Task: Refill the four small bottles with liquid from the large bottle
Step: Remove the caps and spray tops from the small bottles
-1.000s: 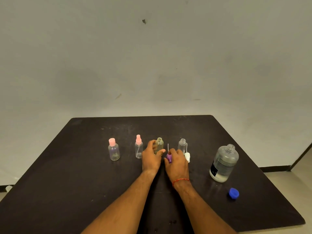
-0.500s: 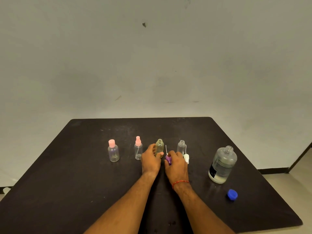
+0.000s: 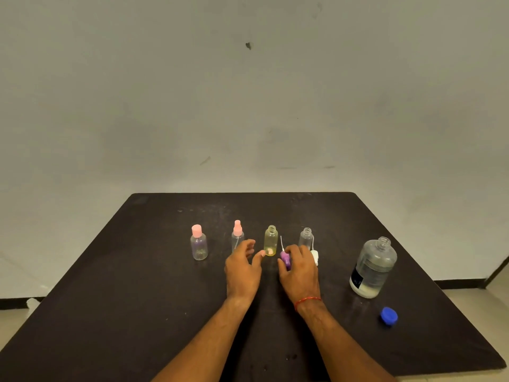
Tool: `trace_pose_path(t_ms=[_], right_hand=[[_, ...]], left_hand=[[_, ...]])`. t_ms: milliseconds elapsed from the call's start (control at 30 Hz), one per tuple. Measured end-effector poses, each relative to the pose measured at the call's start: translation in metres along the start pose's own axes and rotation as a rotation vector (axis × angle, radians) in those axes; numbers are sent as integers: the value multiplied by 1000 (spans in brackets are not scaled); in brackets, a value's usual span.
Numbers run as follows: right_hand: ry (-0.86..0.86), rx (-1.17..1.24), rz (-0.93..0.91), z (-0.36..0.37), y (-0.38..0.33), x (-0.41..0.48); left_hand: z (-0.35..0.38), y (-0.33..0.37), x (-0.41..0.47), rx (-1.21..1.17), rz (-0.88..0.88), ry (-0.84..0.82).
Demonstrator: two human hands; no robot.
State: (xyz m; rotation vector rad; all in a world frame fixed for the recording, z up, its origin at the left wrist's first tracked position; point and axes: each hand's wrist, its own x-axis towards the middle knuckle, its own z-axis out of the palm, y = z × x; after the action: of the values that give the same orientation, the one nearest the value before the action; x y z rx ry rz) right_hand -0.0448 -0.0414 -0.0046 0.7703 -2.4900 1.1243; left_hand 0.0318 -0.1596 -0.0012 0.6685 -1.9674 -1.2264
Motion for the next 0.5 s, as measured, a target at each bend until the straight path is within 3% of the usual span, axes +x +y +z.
trace_pose_path(t_ms=[233,500], right_hand=[[67,39,-153,-3,-26,5],[-41,59,-251,11,-70,31]], left_hand=[[-31,-1,0,-38,-25,146],[-39,-15,15,-30,-124,136]])
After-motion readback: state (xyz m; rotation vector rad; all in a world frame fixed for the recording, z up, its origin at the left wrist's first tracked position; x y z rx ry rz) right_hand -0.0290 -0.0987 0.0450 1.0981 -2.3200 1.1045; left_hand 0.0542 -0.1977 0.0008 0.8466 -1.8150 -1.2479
